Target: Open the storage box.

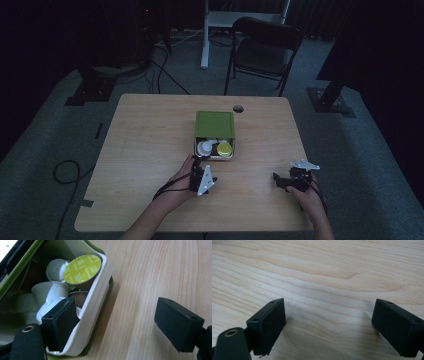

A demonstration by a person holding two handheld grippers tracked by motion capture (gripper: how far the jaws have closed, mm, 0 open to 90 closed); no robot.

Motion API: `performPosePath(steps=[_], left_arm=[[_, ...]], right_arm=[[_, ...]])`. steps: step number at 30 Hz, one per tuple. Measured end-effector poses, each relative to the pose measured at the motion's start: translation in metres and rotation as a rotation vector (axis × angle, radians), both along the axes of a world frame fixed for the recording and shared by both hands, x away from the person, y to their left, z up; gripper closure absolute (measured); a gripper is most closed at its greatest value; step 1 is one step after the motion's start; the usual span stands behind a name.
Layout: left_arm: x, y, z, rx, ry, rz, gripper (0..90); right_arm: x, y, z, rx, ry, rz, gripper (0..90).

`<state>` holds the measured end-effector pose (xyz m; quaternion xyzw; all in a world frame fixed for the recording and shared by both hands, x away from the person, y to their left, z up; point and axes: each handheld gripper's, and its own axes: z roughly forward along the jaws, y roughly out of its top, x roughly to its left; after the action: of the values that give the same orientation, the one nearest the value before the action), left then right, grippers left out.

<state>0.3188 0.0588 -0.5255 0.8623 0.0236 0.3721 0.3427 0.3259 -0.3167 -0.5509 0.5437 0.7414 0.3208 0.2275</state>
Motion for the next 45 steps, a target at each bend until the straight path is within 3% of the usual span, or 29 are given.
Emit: performPosePath(steps=[5,6,7,10,15,20,26,28,31,34,41,45], left_arm=[[0.005,-0.006,-0.001,0.004,-0.019,-0.009,23.8],[0.008,-0.007,-0.001,0.006,-0.027,-0.016,31.8],[0.008,-0.007,-0.001,0.006,-0.027,-0.016,34.1],[0.012,-0.009,-0.001,0.029,-0.037,-0.020,40.6],[0.017,-0.014,-0.004,0.072,-0.082,-0.019,43.2],[0.021,-0.020,-0.006,0.151,-0.139,-0.025,47.1],[0.024,-0.023,-0.007,0.196,-0.174,-0.036,53.3],[0.024,-0.024,-0.009,0.247,-0.234,-0.046,56.9],[0.024,-0.025,-0.011,0.264,-0.246,-0.049,57.9],[0.024,-0.028,-0.012,0.312,-0.284,-0.058,58.0],[0.026,-0.028,-0.012,0.322,-0.320,-0.045,69.7],[0.027,-0.029,-0.010,0.289,-0.281,-0.018,70.9]], right_arm=[[0.000,0.000,0.000,0.000,0.000,0.000,11.4],[0.000,0.000,0.000,0.000,0.000,0.000,11.4],[0.000,0.000,0.000,0.000,0.000,0.000,11.4],[0.000,0.000,0.000,0.000,0.001,0.000,11.4],[0.000,0.000,0.000,0.000,0.000,0.000,11.4],[0.000,0.000,0.000,0.000,0.001,0.000,11.4],[0.000,0.000,0.000,0.000,0.001,0.000,11.4],[0.000,0.000,0.000,0.000,0.001,0.000,11.4],[0.000,0.000,0.000,0.000,0.001,0.000,11.4],[0.000,0.000,0.000,-0.001,0.001,0.000,11.4],[0.000,0.000,0.000,0.000,0.001,0.000,11.4],[0.000,0.000,0.000,0.000,0.001,0.000,11.4]])
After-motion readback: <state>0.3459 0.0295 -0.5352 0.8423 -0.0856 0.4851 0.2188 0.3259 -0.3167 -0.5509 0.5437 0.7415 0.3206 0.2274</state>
